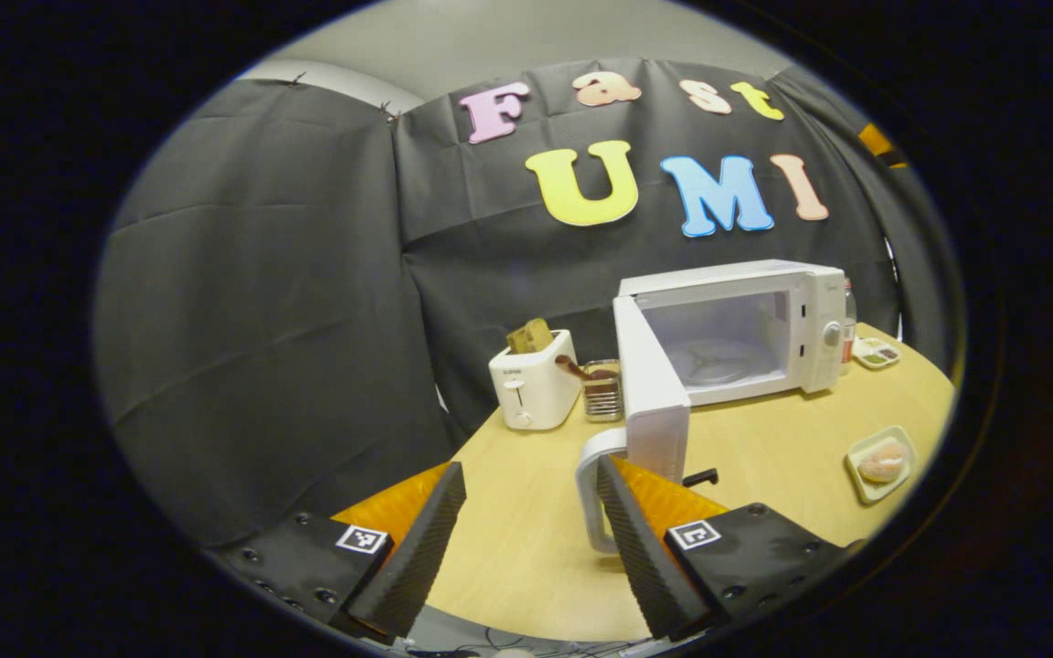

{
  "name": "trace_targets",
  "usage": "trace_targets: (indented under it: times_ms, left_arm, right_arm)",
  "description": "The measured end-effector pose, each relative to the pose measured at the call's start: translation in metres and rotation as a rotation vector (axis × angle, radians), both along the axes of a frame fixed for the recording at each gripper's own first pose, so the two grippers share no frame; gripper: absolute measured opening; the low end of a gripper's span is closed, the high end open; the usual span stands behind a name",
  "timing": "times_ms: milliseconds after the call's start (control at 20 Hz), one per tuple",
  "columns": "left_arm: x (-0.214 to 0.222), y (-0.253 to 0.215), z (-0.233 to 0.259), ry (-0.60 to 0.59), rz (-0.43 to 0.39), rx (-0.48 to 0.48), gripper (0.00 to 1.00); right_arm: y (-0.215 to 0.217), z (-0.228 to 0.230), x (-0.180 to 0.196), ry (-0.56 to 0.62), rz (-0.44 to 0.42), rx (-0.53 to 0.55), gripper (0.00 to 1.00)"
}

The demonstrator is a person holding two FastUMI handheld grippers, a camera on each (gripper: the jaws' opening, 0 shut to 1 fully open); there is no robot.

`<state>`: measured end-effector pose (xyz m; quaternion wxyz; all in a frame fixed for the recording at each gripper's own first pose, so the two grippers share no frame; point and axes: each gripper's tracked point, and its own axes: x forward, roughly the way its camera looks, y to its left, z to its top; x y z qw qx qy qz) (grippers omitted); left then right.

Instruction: Open the microwave oven with the left hand, put the food in, and close the microwave oven.

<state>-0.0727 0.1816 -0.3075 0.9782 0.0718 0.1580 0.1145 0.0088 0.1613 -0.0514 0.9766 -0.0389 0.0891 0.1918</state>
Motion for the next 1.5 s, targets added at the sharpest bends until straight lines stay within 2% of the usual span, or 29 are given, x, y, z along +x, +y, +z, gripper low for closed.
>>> trace_targets:
  times_ms: [100, 200, 500, 750, 1100, 1500]
  left_arm:
    - [-0.009, -0.008, 0.018, -0.021, -0.017, -0.005, 1.0]
    - [-0.015, -0.018, 0.042, -0.052, -0.04, 0.001, 1.0]
    - [0.0, -0.062, 0.128, -0.167, -0.152, -0.047, 0.99]
    - [0.017, -0.086, 0.172, -0.193, -0.21, -0.069, 1.0]
    - [0.029, -0.105, 0.193, -0.184, -0.241, -0.045, 1.0]
    - [0.036, -0.11, 0.188, -0.159, -0.24, -0.043, 1.0]
  right_arm:
    - [-0.009, -0.022, -0.003, 0.008, 0.007, -0.037, 0.95]
    - [-0.025, -0.062, -0.008, 0.047, 0.001, -0.104, 0.95]
    - [-0.039, -0.222, -0.036, 0.3, 0.035, -0.226, 0.95]
    - [-0.036, -0.32, -0.047, 0.455, 0.071, -0.286, 0.96]
    - [-0.023, -0.381, -0.028, 0.528, 0.104, -0.313, 0.96]
    - [-0.017, -0.404, -0.019, 0.612, 0.149, -0.299, 0.96]
